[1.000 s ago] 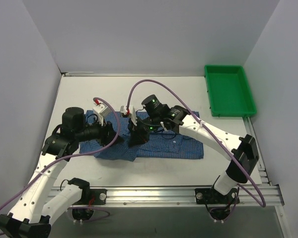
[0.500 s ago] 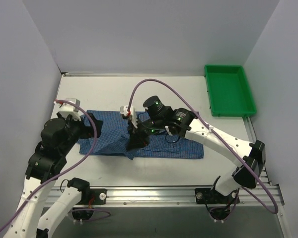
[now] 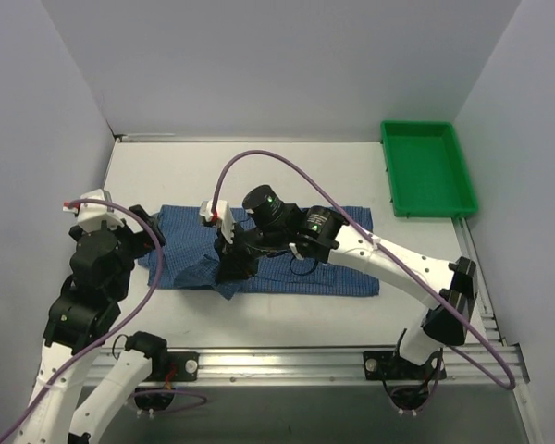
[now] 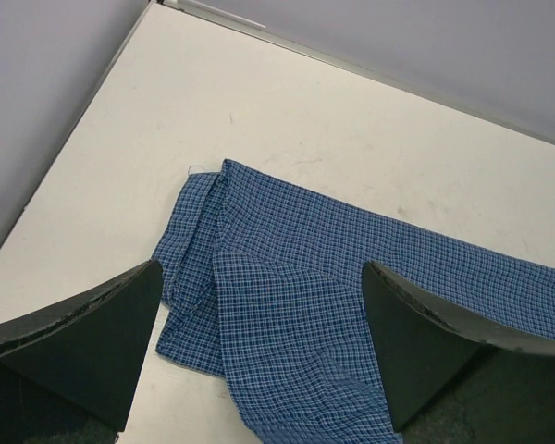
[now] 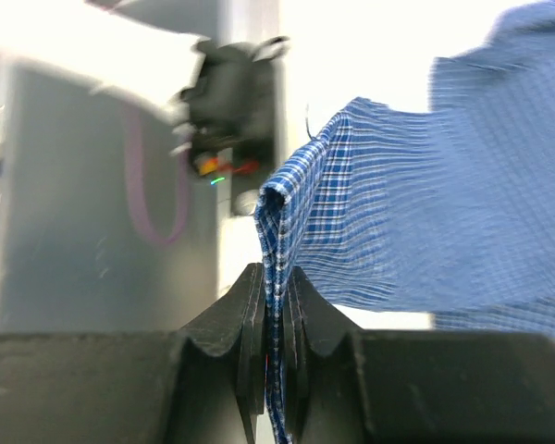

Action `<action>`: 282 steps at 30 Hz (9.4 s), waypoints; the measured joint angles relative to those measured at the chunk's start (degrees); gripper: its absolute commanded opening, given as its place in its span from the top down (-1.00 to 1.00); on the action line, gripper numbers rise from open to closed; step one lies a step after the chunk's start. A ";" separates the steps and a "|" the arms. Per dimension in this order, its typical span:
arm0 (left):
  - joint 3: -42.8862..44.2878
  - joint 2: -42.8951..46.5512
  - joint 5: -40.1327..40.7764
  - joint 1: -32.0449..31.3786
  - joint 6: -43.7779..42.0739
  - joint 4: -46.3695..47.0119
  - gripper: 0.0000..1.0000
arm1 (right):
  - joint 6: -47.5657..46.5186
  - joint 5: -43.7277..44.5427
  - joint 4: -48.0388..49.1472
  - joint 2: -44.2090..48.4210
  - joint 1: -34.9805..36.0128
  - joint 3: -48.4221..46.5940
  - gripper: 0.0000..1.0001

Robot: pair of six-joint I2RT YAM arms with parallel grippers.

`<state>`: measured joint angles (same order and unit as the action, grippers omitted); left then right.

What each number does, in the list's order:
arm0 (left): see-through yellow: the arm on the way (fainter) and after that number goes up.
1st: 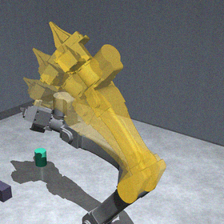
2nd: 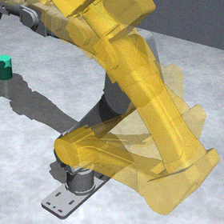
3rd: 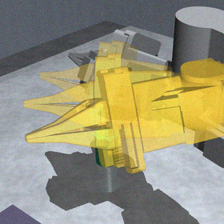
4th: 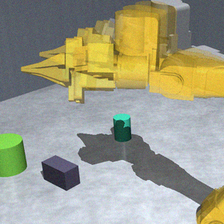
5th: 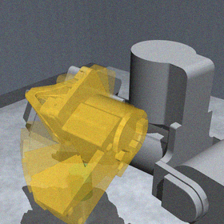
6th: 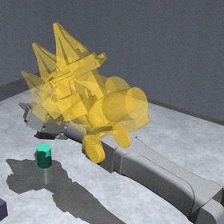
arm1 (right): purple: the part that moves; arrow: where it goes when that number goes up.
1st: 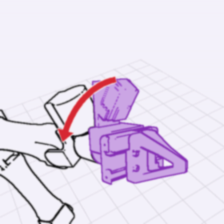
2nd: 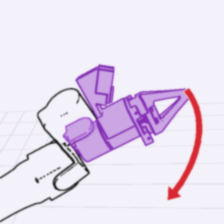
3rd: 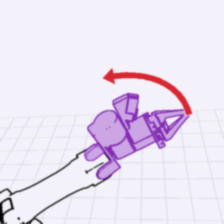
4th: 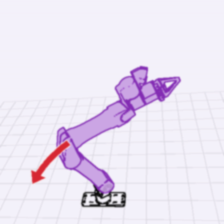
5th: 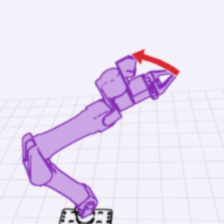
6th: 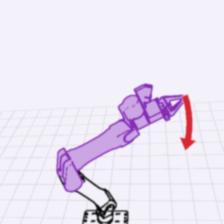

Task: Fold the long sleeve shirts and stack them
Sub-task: Fold the shirt

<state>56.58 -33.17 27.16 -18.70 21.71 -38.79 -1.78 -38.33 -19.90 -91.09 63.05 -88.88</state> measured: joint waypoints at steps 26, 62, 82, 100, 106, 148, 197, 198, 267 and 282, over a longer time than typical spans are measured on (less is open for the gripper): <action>-3.82 -28.74 -12.57 0.90 -3.08 8.44 -0.95 | 30.56 20.72 13.73 -8.02 -40.00 19.45 1.00; -1.42 -48.87 -24.41 9.05 -3.45 12.96 -0.93 | 39.28 22.10 2.32 -6.56 -39.71 15.41 1.00; 5.84 -67.06 -24.06 12.76 -1.38 12.20 -0.68 | 30.49 26.10 2.60 -14.71 -45.70 17.22 0.38; 6.03 -46.88 -23.50 -4.74 5.51 13.35 -0.88 | 30.62 23.63 10.75 -1.09 -43.28 21.64 0.14; -1.92 -51.49 -25.42 -11.21 12.50 22.05 -0.85 | 36.20 19.28 21.94 -6.03 -44.30 32.15 0.21; -0.33 -69.16 -38.75 17.57 21.14 35.85 -0.55 | 47.12 -2.58 55.01 -27.71 -18.62 28.57 0.21; 25.99 -82.71 -15.43 3.72 14.73 3.50 -0.93 | 26.84 36.83 -1.66 -7.63 -26.67 31.50 0.26; 29.83 -85.18 -15.69 4.28 13.46 2.38 -0.94 | 27.74 36.39 -1.79 -7.63 -24.44 31.47 0.26; -7.69 -33.97 -22.10 -4.83 14.62 7.76 -0.95 | 34.16 25.75 1.46 15.98 -27.98 44.19 -0.16; -30.47 -24.70 -34.07 -6.03 25.68 7.50 -0.85 | 47.06 12.04 18.34 11.43 -26.97 56.78 -0.12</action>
<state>26.11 -57.87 -6.92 -24.73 47.40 -31.29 45.28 -26.28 -1.56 -79.66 36.07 -32.10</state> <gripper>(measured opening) 0.950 0.564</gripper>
